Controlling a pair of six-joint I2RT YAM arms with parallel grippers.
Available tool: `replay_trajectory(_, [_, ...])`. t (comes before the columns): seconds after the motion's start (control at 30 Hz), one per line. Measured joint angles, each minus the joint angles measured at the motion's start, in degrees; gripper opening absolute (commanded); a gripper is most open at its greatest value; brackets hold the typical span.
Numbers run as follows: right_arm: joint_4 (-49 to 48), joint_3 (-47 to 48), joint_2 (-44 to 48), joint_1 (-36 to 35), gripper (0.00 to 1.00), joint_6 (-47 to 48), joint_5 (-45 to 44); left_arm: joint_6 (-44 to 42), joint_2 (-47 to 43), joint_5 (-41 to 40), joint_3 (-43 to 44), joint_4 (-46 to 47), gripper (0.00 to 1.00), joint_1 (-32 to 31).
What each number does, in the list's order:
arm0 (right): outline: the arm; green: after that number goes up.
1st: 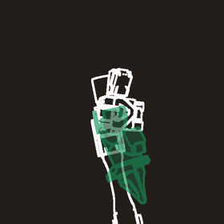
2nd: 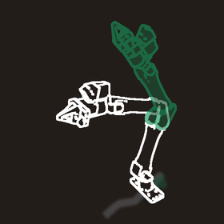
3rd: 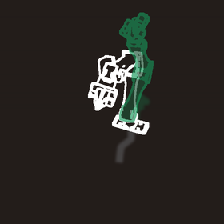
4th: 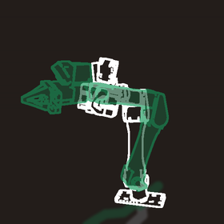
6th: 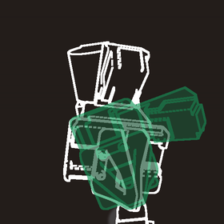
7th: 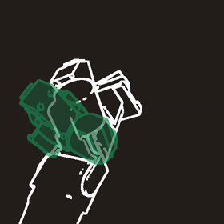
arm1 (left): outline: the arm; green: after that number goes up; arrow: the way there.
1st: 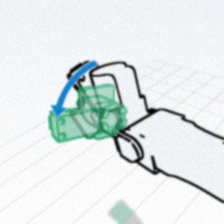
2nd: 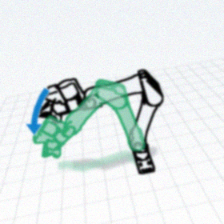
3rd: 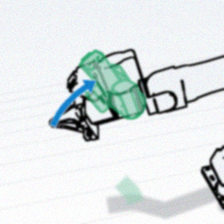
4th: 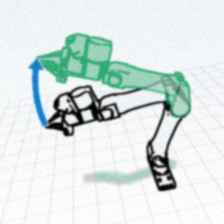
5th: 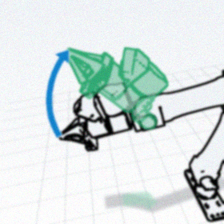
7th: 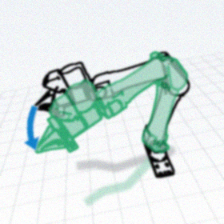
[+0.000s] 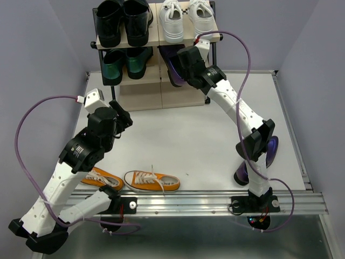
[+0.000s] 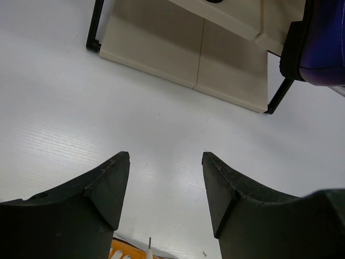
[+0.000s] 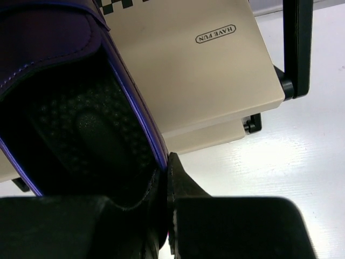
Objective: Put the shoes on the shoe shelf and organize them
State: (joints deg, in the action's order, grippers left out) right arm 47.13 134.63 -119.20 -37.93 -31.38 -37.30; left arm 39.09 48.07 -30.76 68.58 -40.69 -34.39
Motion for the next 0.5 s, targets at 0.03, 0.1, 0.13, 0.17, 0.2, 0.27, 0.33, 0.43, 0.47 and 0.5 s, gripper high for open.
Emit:
replay_trajectory(0.03, [-0.11,0.02,-0.02,-0.02,0.24,-0.04,-0.11,0.0,-0.04,-0.07,0.0,-0.07,0.67,0.0])
replay_trajectory(0.1, [-0.94,0.02,-0.04,-0.02,0.39,-0.39,-0.37,0.0,-0.11,-0.17,0.0,-0.33,0.67,0.0])
replay_trajectory(0.13, [-1.68,0.02,-0.07,-0.02,0.4,-0.59,-0.46,0.0,-0.15,-0.22,0.0,-0.39,0.67,0.0])
replay_trajectory(0.17, [-3.17,0.02,-0.09,-0.02,0.41,-1.03,-0.42,0.02,-0.22,-0.33,0.0,-0.39,0.67,0.0])
replay_trajectory(0.2, [-5.33,0.02,-0.09,-0.02,0.42,-1.33,-0.48,0.02,-0.28,-0.39,0.0,-0.42,0.67,0.0])
replay_trajectory(0.27, [-8.81,0.02,-0.09,0.02,0.43,-1.7,-0.76,0.04,-0.39,-0.55,0.0,-0.42,0.67,0.0])
replay_trajectory(0.33, [-10.71,0.02,-0.07,0.09,0.47,-2.12,-0.74,0.15,-0.42,-0.61,0.0,-0.42,0.67,0.0])
replay_trajectory(0.43, [-12.22,-0.13,0.02,0.26,0.58,-2.51,-0.63,0.2,-0.42,-0.68,0.0,-0.39,0.67,0.0])
replay_trajectory(0.47, [-12.22,-0.35,0.2,0.35,0.61,-2.45,-0.37,0.22,-0.42,-0.68,0.0,-0.42,0.67,0.0])
replay_trajectory(0.5, [-12.39,-0.98,0.63,0.37,0.67,-2.51,0.04,0.22,-0.42,-0.7,0.0,-0.39,0.67,0.0])
